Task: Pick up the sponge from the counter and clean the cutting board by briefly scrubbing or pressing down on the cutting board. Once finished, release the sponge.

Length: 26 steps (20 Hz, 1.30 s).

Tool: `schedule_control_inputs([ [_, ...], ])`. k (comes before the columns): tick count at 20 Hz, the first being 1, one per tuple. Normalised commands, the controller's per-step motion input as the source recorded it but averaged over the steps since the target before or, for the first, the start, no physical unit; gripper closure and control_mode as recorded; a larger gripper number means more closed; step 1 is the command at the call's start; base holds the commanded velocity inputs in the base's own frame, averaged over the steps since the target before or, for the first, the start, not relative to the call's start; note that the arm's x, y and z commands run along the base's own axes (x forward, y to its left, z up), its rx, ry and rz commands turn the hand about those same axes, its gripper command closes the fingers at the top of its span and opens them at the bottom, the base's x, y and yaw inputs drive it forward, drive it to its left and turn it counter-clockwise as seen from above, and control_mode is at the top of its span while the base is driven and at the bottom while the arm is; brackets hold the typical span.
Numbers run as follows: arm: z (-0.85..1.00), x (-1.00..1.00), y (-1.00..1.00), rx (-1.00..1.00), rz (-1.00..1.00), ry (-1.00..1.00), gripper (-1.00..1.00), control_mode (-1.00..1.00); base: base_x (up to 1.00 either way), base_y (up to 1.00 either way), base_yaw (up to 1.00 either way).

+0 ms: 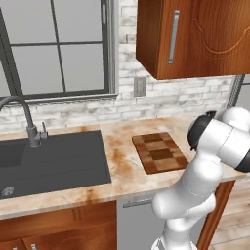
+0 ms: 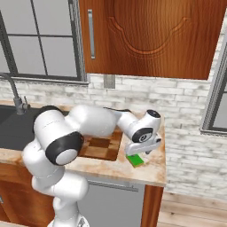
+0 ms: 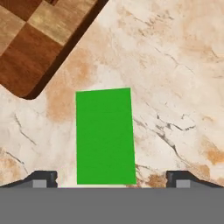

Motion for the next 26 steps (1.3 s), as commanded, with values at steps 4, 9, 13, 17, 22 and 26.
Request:
schedule_control_inputs([
  [4, 0.71, -0.14, 0.26, 0.0, -0.09, -0.19, -1.0, -1.0, 0.0, 0.0, 0.0],
  [9, 0.56, -0.22, 0.5, 0.0, -0.06, -0.11, -1.0, -1.0, 0.0, 0.0, 0.0],
  [13, 0.41, -0.24, 0.66, 0.0, -0.05, -0.03, -1.0, -1.0, 0.0, 0.0, 0.0],
  [17, 0.33, -0.31, 0.69, 0.0, -0.07, 0.0, -1.0, -1.0, 0.0, 0.0, 0.0],
  [22, 0.34, -0.35, 0.68, 0.0, -0.07, 0.0, -1.0, -1.0, 0.0, 0.0, 0.0],
  [26, 0.38, -0.39, 0.63, 0.0, -0.08, 0.0, -1.0, -1.0, 0.0, 0.0, 0.0],
])
